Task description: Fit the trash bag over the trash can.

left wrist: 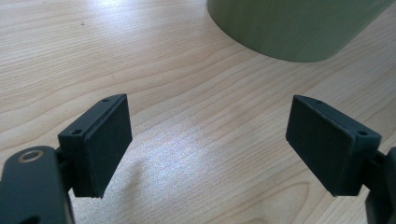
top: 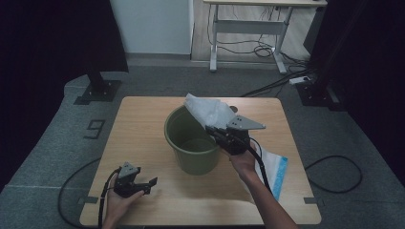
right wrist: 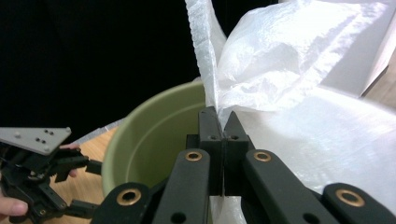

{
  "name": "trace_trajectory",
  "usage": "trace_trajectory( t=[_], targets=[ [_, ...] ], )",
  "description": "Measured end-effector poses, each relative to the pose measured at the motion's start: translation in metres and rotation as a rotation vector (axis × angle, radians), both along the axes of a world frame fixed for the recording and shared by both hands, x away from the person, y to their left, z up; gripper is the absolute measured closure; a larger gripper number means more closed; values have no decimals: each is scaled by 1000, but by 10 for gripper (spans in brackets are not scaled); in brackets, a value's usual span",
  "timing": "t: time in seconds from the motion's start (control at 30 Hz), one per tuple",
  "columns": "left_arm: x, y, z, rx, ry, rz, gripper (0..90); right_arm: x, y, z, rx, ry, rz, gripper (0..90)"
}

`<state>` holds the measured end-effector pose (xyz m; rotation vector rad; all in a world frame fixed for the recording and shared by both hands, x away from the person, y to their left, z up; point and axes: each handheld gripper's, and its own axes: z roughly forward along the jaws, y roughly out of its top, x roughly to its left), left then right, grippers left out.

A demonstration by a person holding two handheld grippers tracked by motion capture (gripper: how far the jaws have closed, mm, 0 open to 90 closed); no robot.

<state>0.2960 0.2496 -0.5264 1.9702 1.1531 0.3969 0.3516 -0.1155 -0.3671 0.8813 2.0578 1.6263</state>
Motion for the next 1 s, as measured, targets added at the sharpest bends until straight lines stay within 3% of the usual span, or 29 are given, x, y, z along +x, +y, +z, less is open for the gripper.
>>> trace_trajectory(
  t=[0.27,0.37,0.43,0.53,0.63,0.9,1.0],
  targets=[
    [0,-1,-1,5,3,-3,143,5,4,-16,-15,58,22,871],
    [0,0,-1,4,1,0,143,5,4,-17,-17,67,28,764],
    [0,0,0,3,0,1,143,4,3,-17,-23,61,25,719],
    [0,0,0,2,-1,2,143,-5,2,-12,-50,-13,-41,497],
    [-1,-1,1,3,-14,4,146,-13,-3,-8,-52,-39,-66,398],
    [-2,-1,3,-4,-31,14,153,-32,-26,-6,-25,-71,-78,337],
    [-2,-2,3,-4,-32,13,152,-42,-42,-11,-9,-72,-85,326]
  ],
)
